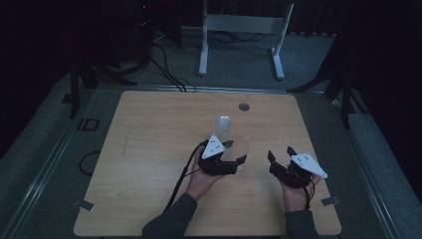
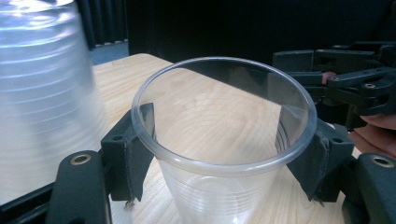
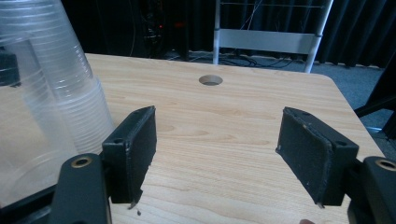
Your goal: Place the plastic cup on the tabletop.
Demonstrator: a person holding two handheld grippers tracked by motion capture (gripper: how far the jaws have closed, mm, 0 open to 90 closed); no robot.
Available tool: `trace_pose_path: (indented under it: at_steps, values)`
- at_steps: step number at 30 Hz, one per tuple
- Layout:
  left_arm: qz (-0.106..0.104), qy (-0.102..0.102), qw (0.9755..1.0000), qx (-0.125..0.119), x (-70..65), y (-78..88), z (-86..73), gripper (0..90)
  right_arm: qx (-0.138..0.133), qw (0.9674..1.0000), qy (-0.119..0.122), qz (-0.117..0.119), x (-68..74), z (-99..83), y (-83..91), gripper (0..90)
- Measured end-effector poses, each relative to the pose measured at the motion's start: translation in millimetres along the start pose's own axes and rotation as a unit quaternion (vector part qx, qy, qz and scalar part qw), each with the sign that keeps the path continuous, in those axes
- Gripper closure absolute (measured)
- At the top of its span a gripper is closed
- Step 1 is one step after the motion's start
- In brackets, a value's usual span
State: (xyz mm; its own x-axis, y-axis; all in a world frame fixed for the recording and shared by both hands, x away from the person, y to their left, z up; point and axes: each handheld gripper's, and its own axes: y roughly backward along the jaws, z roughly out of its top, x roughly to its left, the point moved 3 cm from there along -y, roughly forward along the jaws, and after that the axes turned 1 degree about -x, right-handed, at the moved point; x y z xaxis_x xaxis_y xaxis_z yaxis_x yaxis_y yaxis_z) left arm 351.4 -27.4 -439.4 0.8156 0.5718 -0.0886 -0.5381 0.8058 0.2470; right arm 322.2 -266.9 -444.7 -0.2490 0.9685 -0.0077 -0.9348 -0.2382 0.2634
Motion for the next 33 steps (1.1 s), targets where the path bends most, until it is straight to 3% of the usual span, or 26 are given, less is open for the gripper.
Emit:
trace_pose_path:
  at_steps: [12,33]
  values:
    - [0.009,0.005,0.9999,0.009,7.6,9.1,-11.4,29.1,0.001,1.0,0.001,0.0,-0.7,-0.2,-0.5,28.0]
    - [0.001,0.014,0.9997,0.022,4.2,6.0,-28.3,29.0,0.002,1.0,0.003,0.001,0.3,-0.8,-1.0,28.0]
